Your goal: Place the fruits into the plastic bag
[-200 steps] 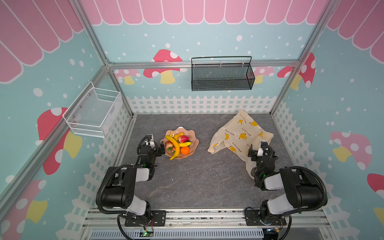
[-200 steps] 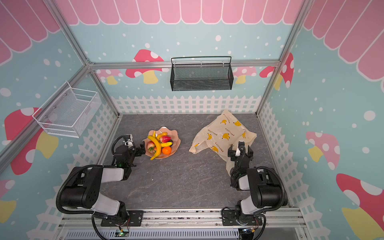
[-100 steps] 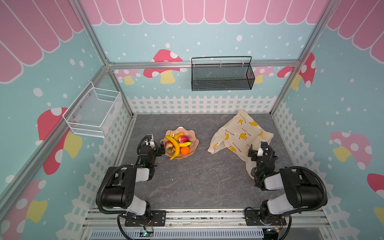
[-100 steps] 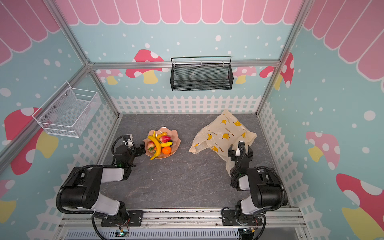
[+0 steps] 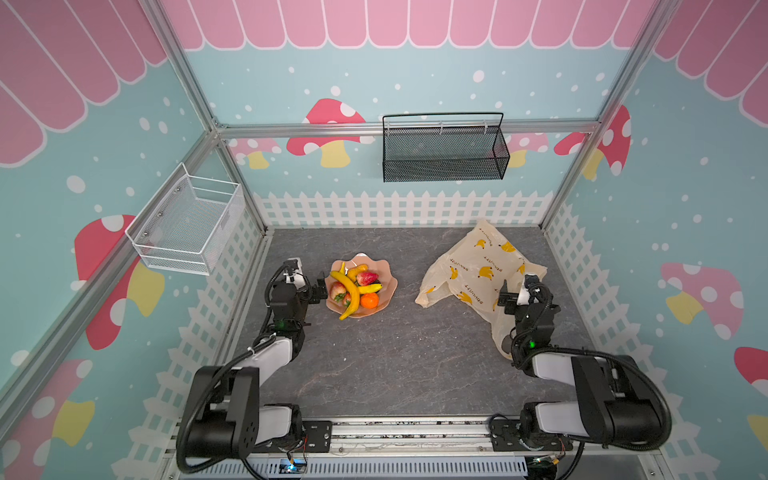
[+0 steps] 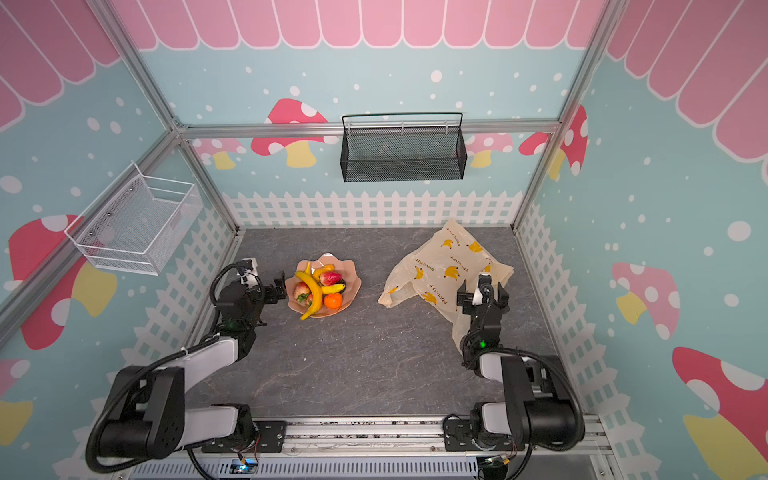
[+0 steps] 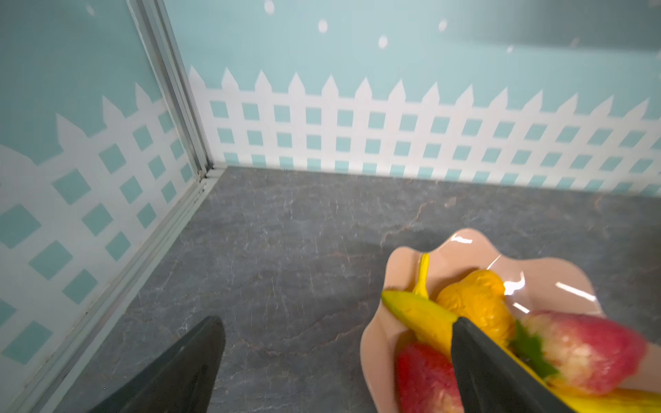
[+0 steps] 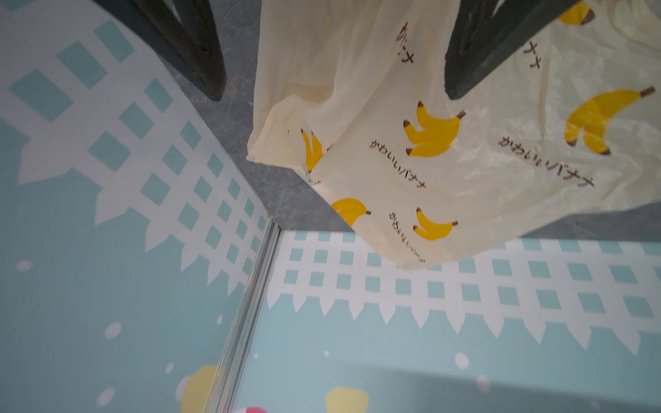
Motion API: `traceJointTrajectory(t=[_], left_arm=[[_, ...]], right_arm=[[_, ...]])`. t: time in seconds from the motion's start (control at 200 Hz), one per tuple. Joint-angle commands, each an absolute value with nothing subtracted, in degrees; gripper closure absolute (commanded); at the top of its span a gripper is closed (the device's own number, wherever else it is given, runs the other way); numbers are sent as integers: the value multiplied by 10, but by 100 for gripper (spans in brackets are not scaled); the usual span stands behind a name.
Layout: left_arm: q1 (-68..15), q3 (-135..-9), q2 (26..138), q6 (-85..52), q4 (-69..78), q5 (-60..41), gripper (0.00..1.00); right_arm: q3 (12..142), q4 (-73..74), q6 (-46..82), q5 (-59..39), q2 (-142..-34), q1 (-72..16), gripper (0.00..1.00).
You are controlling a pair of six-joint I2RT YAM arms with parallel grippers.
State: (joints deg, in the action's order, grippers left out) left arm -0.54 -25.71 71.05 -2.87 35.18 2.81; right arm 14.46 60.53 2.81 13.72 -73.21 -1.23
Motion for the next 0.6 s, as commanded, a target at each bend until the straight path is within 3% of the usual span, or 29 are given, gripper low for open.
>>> traceJointTrajectory(t=[0.0,0.16,0.305,0.495,0.595], left_arm=[[-12,-281,650,-73,268,13,1],[-40,-349,584,-137,118,16,1],[-51,-470,607,-234,-101,-36,1],[-121,-559,644,-326,-229,-64,1],[-156,-585,676,-362,-249,-98,1]], right_arm=[[175,458,45,123,-642,-16,3],[236,253,92,93,-530,-18,3],[297,82,96,31,-488,-17,3],[368,-79,91,-100,-526,-28,3],[414,-155,85,-68,-585,-101,3]])
